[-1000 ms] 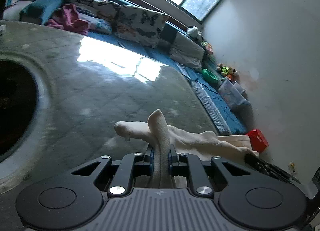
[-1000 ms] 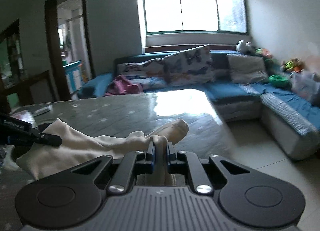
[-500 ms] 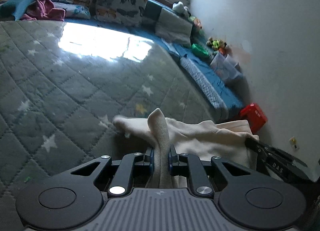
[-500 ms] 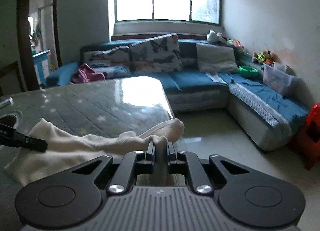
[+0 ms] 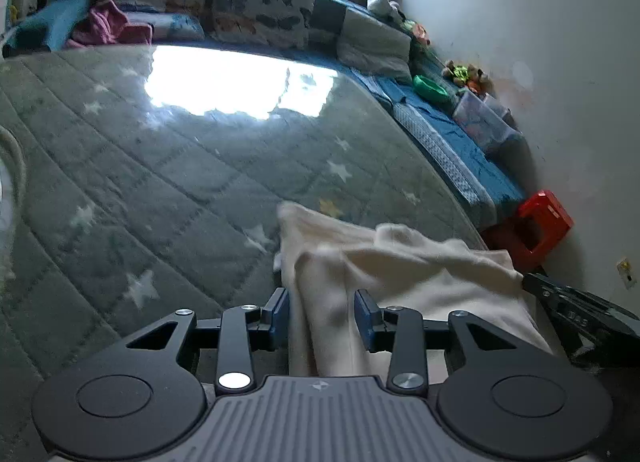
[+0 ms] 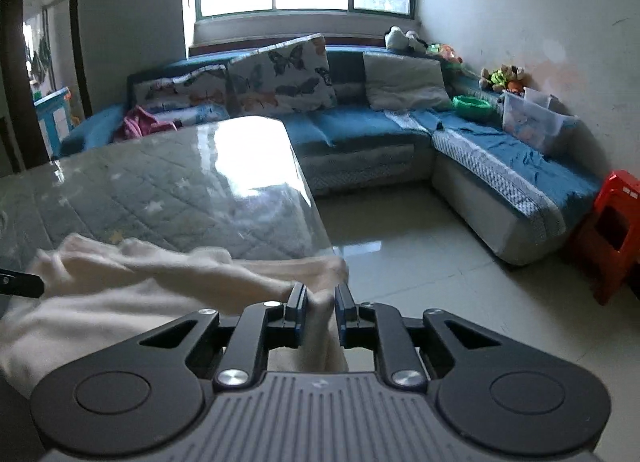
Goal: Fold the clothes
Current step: 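Lift the held edge with both grippers and fold it over the sweatshirt, then open both grippers and press the folded sweatshirt flat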
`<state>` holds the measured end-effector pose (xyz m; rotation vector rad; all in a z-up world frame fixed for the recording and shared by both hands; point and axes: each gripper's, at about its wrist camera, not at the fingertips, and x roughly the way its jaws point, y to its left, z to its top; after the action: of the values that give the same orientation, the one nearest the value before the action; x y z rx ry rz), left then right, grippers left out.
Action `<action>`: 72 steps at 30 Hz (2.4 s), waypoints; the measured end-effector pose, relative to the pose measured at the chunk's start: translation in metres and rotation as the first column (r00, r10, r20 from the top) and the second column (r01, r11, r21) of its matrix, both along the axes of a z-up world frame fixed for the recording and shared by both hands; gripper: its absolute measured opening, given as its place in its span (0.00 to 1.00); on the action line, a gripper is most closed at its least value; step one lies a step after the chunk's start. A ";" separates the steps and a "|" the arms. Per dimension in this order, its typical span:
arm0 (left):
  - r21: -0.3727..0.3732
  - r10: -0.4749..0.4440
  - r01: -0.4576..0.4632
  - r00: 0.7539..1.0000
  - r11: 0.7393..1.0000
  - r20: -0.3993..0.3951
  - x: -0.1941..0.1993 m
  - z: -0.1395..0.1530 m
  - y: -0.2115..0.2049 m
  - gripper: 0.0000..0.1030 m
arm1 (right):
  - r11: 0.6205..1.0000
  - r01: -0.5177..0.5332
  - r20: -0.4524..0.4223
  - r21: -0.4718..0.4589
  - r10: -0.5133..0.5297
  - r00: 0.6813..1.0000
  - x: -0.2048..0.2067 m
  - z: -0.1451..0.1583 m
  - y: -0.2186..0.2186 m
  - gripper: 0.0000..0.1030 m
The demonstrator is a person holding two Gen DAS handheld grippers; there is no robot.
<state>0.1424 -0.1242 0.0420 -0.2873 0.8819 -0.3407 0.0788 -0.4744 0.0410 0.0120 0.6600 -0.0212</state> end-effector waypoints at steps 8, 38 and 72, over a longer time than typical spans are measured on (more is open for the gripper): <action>0.036 -0.031 0.029 0.998 0.999 0.062 0.006 0.009 -0.009 0.36 | 0.997 -0.079 0.007 0.024 0.079 0.997 0.010 0.002 0.020 0.16; 0.210 -0.087 0.061 0.989 0.976 0.119 -0.007 -0.004 -0.034 0.38 | 0.979 -0.202 -0.010 0.032 0.203 0.979 -0.011 -0.008 0.074 0.50; 0.217 -0.119 0.088 0.983 0.972 0.137 -0.061 -0.006 -0.023 0.47 | 0.990 -0.128 0.014 0.054 0.127 0.992 -0.085 -0.007 0.056 0.61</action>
<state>0.0814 -0.1467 0.0358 -0.0185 0.7789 -0.3578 -0.0064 -0.4184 0.0337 0.0228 0.6494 0.1200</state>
